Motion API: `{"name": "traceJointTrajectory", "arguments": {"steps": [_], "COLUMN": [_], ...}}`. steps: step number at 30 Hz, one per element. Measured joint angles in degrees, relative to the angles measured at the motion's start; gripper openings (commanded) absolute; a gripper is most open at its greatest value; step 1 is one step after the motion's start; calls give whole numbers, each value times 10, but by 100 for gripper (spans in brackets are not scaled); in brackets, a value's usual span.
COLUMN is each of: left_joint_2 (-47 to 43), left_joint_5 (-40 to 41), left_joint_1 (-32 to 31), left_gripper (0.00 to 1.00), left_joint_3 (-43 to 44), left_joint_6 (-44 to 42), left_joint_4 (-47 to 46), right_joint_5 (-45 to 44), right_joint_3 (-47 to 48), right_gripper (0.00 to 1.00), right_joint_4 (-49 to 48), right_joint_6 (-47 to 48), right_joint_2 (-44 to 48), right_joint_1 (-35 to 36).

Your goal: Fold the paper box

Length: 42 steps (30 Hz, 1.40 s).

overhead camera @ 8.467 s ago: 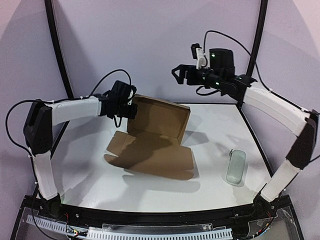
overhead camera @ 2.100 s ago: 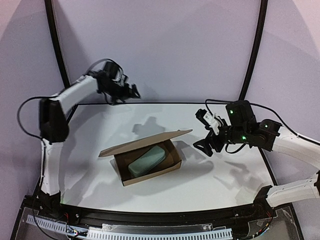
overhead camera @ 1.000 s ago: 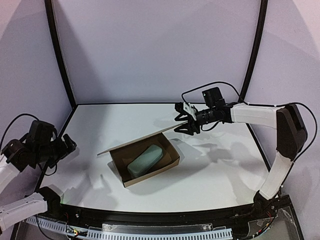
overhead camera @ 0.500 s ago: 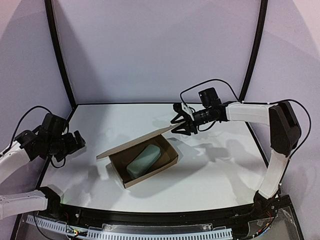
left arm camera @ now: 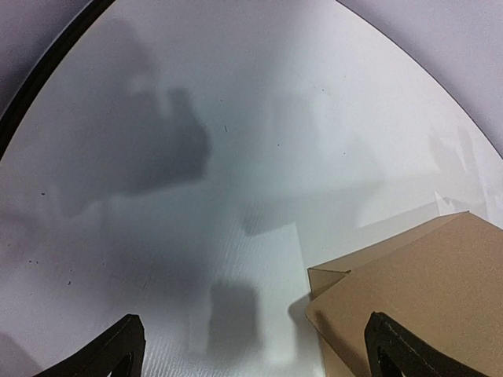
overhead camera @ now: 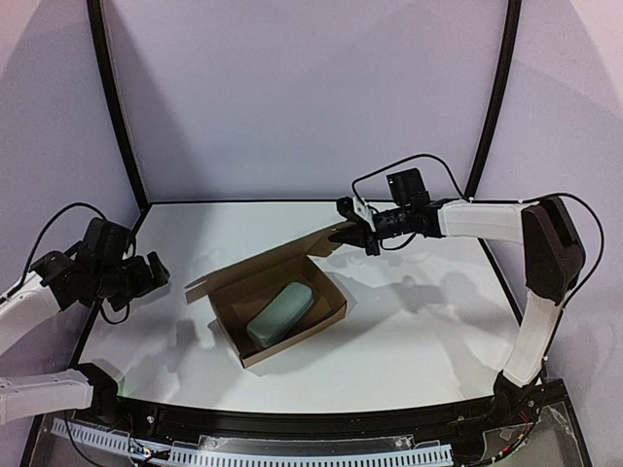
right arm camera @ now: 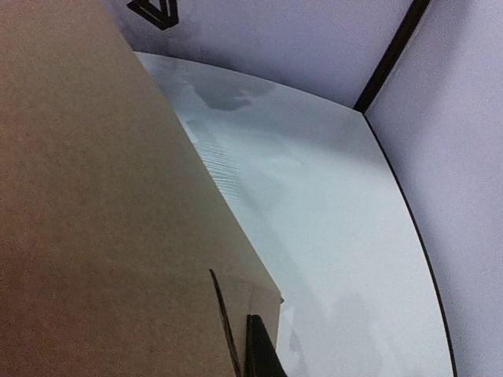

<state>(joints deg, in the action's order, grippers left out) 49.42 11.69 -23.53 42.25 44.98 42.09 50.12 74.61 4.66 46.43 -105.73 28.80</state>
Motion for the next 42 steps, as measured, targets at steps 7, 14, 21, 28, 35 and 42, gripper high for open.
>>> {"name": "traceJointTrajectory", "arguments": {"steps": [7, 14, 21, 28, 35, 42], "left_joint_2": [-6, -8, 26, 174, 273, 389], "left_joint_5": [9, 12, -90, -222, -355, -490], "left_joint_1": [0, 0, 0, 1, 80, 137], "left_gripper": [100, 100, 100, 100, 100, 89], "left_joint_3": [19, 28, 28, 85, 159, 256], "left_joint_6": [-46, -156, -297, -461, -551, -621], "left_joint_4": [-11, -53, -167, -243, -277, -259], "right_joint_5": [-25, -91, -138, -152, -143, -135], "right_joint_3": [18, 91, 130, 179, 243, 270], "right_gripper": [0, 0, 0, 0, 0, 0], "right_joint_4": [24, 130, 200, 269, 322, 350], "right_joint_6": [11, -11, -35, -50, -40, -31], "right_joint_2": [3, 3, 3, -7, -43, -57], "right_joint_1": [-1, -9, -31, -45, -48, -49]}}
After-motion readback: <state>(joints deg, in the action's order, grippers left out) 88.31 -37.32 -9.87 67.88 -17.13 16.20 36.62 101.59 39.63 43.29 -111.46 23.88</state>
